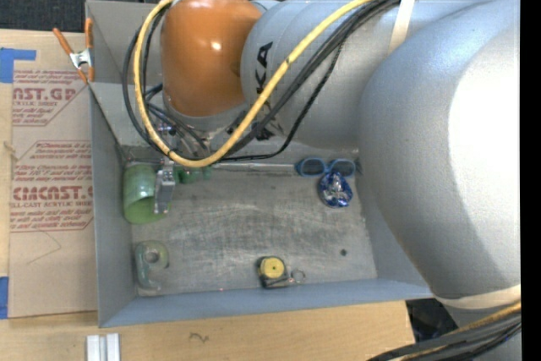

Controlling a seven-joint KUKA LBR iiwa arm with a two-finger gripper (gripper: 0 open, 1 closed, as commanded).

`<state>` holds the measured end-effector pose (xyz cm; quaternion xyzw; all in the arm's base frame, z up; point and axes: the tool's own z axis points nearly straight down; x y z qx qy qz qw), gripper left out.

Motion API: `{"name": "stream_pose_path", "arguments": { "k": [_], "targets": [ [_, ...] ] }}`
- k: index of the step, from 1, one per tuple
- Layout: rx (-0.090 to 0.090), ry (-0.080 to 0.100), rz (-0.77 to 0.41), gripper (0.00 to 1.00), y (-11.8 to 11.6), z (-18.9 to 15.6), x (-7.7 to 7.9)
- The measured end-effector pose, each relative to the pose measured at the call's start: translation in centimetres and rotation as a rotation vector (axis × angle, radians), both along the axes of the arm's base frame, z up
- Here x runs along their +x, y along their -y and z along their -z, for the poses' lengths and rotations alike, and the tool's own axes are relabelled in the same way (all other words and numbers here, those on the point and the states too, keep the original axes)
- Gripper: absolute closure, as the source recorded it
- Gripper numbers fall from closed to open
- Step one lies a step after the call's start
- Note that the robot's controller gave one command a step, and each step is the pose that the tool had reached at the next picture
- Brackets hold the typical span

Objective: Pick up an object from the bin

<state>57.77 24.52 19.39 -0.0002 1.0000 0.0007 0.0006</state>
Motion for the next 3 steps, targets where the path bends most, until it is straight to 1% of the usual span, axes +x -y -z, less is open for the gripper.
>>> {"name": "stream_pose_path", "arguments": {
  "k": [1,2,3],
  "targets": [
    [0.000,0.004,-0.030,0.00,0.3,7.7,-0.7],
    [0.014,-0.009,-0.061,0.00,-0.6,10.3,-0.6],
    [0.019,0.008,-0.060,1.00,-0.6,10.0,-0.3]
  ]
}}
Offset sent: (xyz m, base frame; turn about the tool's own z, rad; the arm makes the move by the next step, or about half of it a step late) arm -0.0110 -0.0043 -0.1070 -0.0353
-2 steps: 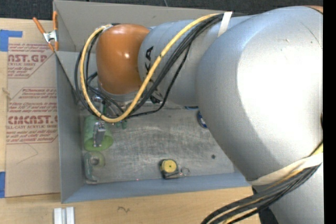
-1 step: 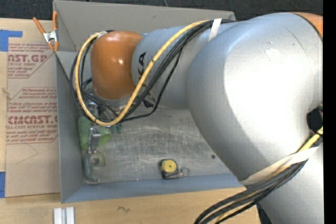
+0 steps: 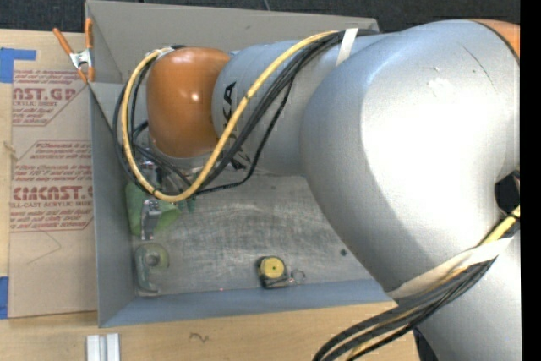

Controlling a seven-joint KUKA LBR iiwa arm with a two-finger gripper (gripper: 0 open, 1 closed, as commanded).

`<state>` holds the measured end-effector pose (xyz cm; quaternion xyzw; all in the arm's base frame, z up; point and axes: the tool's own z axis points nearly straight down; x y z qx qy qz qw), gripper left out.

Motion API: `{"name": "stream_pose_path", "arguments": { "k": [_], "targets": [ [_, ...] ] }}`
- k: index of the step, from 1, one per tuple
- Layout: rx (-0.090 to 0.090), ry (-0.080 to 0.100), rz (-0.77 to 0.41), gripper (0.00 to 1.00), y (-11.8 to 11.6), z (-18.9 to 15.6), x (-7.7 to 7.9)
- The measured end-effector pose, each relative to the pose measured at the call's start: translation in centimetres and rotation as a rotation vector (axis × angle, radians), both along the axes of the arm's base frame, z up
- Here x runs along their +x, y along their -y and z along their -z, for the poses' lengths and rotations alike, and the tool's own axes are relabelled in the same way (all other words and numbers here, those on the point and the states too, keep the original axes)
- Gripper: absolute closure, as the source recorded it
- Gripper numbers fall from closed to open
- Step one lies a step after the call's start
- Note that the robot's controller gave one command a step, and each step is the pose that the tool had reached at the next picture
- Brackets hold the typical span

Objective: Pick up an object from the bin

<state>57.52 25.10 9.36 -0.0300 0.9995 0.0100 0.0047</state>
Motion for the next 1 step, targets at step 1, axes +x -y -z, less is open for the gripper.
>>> {"name": "stream_pose_path", "arguments": {
  "k": [1],
  "targets": [
    [-0.016,0.001,-0.002,1.00,1.01,-12.06,0.09]
  ]
}}
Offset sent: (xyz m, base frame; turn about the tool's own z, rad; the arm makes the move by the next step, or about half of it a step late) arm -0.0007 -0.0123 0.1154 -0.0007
